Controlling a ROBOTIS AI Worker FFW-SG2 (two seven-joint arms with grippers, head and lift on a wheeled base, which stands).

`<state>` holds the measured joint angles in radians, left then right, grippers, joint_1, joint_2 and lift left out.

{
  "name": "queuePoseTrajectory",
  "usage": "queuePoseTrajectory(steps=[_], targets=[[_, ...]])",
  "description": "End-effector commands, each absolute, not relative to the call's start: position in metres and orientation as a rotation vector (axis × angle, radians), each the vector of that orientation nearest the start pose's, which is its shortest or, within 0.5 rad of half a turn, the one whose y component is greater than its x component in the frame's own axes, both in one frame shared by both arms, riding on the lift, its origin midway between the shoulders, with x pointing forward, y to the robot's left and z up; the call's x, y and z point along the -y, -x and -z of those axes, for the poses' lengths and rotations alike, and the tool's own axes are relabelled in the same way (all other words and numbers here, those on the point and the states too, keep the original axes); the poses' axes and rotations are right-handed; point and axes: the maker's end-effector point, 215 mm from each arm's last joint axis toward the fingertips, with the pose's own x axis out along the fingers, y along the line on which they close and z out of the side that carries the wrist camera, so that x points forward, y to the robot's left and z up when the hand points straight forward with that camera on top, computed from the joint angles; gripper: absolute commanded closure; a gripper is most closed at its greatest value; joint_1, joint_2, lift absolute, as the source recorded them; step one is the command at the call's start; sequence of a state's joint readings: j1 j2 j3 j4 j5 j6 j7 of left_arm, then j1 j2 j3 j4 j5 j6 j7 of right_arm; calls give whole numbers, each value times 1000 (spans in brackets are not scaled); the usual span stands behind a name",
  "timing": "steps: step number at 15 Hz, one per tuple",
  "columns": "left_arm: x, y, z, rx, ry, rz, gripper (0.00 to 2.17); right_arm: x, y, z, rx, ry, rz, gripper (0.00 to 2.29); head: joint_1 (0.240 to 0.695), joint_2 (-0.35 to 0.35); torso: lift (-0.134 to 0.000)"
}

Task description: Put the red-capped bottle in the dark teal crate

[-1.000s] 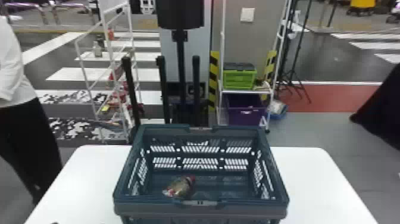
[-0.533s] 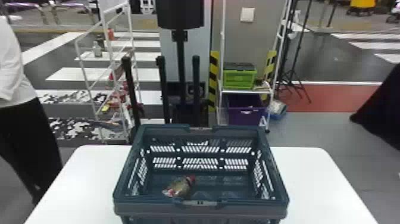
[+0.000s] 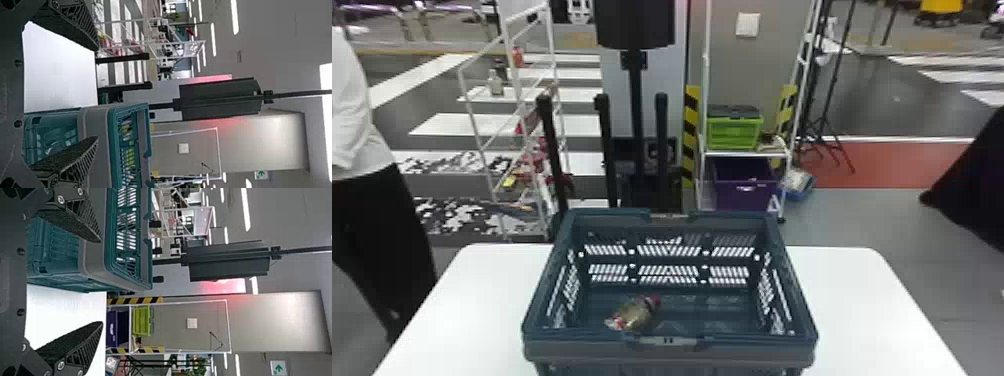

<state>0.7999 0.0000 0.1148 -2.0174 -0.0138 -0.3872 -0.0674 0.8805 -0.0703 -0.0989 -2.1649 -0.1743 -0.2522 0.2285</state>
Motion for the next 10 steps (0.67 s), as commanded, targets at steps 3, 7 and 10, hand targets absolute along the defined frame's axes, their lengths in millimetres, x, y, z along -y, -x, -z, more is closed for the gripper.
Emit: queuePoseTrajectory(steps=[3,7,10], targets=[[-266,-338,355,29,-94,-6,90,236,-327,337,-21,-48,-169,147,499,0,0],[-266,-339,351,38,-93,-9,90,234,-327,337,-21,-51,-171,147,499,0,0],[-266,-339,350,40,-92,-11,90,233,-327,336,-20,-52,-172,147,499,0,0]])
